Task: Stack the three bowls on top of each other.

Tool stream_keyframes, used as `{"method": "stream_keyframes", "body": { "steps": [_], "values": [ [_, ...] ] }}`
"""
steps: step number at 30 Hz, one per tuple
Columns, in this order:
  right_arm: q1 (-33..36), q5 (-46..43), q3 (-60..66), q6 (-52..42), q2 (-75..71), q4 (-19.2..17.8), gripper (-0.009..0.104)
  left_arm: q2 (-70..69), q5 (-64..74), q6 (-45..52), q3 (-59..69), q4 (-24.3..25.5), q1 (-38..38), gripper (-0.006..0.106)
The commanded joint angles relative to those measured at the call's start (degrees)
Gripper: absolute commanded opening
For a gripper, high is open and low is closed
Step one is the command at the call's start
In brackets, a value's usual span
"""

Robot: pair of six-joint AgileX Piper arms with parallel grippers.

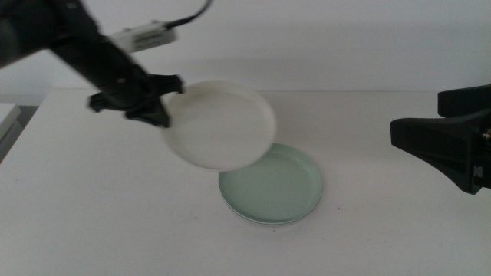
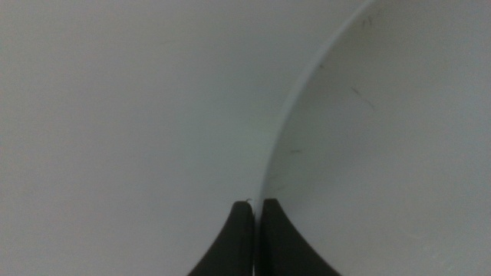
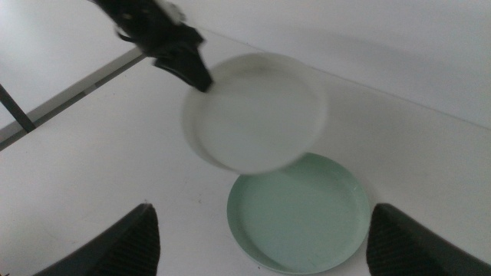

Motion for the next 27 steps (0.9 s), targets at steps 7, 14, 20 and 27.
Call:
{"method": "stream_keyframes", "body": {
  "steps": [7, 14, 20, 27],
  "values": [
    [-0.2, -0.4, 0.3, -0.1, -0.2, 0.0, 0.079, 10.5, 2.6, -2.6, -10.8, 0.8, -8.1, -0.002],
    [-0.2, -0.4, 0.3, -0.1, -0.2, 0.0, 0.079, 14.5, 1.2, -2.6, -11.5, 0.7, -10.5, -0.002],
    [-0.2, -0.4, 0.3, -0.1, -0.2, 0.0, 0.079, 15.0, 1.3, -2.6, -11.5, 0.6, -11.0, -0.002],
    [-0.2, -0.4, 0.3, -0.1, -0.2, 0.0, 0.079, 15.0, 3.4, -0.8, -11.5, 0.3, -11.1, -0.002]
  ]
}}
